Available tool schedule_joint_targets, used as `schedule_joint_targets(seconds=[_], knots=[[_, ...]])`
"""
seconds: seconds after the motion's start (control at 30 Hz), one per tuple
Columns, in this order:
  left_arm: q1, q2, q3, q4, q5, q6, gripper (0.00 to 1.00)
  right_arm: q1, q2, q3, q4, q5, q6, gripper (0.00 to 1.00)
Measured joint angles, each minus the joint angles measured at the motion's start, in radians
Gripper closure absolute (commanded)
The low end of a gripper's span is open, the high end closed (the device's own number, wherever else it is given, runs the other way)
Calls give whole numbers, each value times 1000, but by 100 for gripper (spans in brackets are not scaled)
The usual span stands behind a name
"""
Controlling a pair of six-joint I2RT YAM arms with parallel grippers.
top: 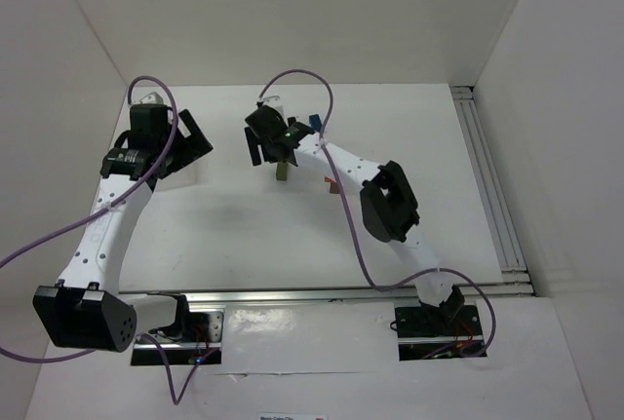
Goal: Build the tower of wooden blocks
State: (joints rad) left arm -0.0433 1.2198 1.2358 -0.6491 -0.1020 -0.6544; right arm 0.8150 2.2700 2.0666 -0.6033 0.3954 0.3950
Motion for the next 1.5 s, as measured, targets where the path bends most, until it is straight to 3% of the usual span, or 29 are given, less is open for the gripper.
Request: schedule_joint_targets(seconds=[0.2,0.53,0.7,1.1,1.5], knots=[[2,1,-4,9,23,3,0,-44,177,174,-30,-61,-85,2],[8,10,-34,45,50,5,0,-200,245,267,36,-332,-109,0],[8,10,-40,51,56,5,0,-212,286,274,59,-425,-109,0],[8,10,-47,52,61,22,0,-186,264,169,94,-528,-122,0],[8,8,-60,52,83,23,0,-151,66,-133,106,-523,-128,0]])
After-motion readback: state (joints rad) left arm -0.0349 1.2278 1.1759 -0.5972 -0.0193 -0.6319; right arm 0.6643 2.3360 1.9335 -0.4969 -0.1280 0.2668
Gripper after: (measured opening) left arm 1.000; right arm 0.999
